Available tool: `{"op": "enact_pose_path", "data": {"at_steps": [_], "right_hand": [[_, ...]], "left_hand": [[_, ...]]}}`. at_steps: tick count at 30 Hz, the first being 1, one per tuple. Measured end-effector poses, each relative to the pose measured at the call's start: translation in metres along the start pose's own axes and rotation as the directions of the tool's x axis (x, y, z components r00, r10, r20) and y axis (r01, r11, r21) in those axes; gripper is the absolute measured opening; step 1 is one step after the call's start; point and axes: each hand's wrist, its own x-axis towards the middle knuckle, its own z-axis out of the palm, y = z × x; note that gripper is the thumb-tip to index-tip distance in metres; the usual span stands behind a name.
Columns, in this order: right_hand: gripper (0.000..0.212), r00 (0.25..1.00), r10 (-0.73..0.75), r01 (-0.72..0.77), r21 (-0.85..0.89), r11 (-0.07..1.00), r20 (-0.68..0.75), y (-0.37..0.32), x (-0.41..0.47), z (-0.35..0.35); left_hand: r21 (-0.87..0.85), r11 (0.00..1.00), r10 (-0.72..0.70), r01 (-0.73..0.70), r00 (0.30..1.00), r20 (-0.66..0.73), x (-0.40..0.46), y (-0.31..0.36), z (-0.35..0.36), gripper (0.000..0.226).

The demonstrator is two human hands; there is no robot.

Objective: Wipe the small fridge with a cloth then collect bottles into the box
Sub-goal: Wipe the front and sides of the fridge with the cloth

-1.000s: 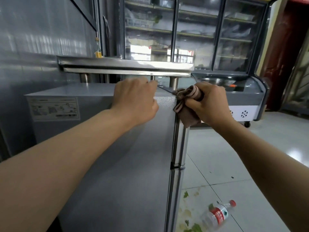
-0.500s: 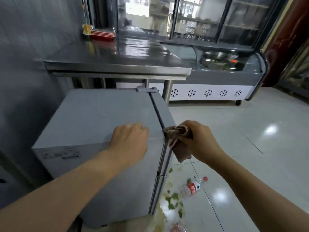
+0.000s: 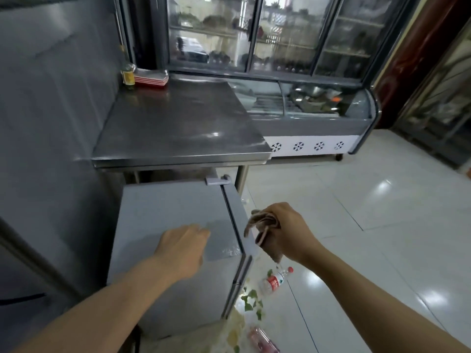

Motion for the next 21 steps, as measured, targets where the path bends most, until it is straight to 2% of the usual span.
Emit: {"op": "enact_pose_path", "data": {"at_steps": [5, 8, 12, 17, 21], "right_hand": [[0.028, 0.998, 0.034, -0.035, -0.005, 0.999, -0.048, -0.022, 0.02, -0.038], [0.038, 0.997, 0.067, -0.066, 0.023, 0.998, -0.048, -0.025, 0.042, -0.056], [0.036, 0.995, 0.082, -0.077, 0.093, 0.993, -0.057, -0.014, 0.08, -0.068], [0.022, 1.0, -0.02, 0.024, 0.162, 0.986, -0.023, 0.021, 0.161, -0.074], [0.013, 0.993, -0.115, 0.119, 0.109, 0.987, -0.039, 0.047, 0.24, -0.074]], "left_hand": [[-0.012, 1.0, 0.024, -0.024, 0.998, -0.057, 0.001, -0.023, -0.051, 0.036], [-0.022, 1.0, -0.002, 0.001, 0.999, -0.038, 0.012, -0.029, -0.076, 0.036], [-0.037, 0.998, -0.058, 0.056, 0.997, -0.049, 0.042, -0.027, -0.099, 0.033], [-0.003, 0.992, -0.125, 0.125, 0.99, -0.068, 0.108, -0.02, -0.116, 0.036], [-0.011, 0.983, -0.186, 0.186, 0.98, -0.077, 0.168, -0.014, -0.123, 0.038]]}}
